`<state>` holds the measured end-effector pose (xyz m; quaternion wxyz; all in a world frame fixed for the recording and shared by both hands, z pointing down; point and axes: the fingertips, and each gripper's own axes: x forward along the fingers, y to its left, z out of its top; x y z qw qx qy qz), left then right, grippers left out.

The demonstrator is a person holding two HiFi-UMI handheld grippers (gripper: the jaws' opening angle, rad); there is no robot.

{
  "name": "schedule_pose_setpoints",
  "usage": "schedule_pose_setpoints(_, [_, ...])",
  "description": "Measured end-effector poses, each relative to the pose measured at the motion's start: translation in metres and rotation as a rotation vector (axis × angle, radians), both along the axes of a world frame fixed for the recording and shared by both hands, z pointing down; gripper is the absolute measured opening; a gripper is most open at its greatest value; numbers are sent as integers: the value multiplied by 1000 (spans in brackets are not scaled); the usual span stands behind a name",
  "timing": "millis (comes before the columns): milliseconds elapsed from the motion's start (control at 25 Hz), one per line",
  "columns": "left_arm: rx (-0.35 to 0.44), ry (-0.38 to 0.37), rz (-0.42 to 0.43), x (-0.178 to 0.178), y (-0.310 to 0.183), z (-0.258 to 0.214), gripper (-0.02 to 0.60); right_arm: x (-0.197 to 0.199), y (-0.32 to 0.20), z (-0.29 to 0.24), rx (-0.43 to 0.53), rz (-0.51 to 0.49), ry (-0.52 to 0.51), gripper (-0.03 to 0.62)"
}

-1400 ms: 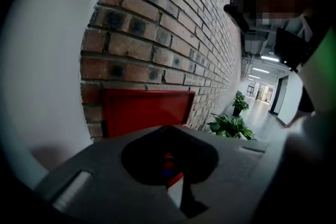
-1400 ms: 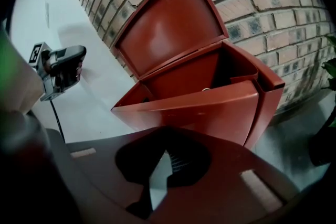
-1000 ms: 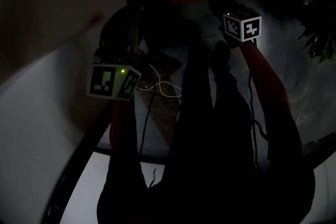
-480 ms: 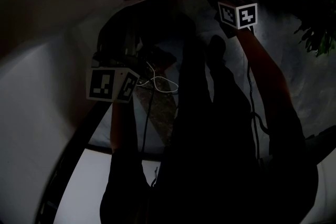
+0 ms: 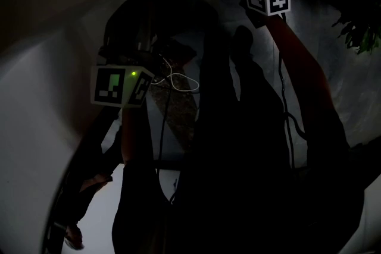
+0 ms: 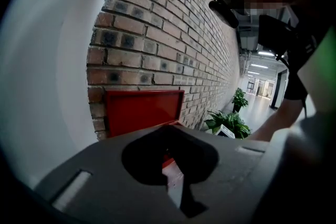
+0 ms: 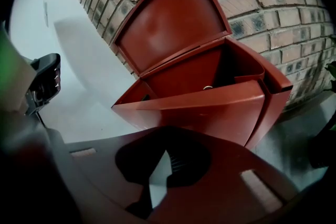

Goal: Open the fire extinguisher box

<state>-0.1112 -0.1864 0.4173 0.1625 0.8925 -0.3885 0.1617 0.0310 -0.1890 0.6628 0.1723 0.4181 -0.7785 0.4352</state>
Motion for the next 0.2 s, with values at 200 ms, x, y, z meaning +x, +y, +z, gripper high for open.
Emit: schedule_pose_setpoints(200, [-29, 5, 15, -12, -16, 6, 0, -11, -2, 3, -36, 16, 5, 0])
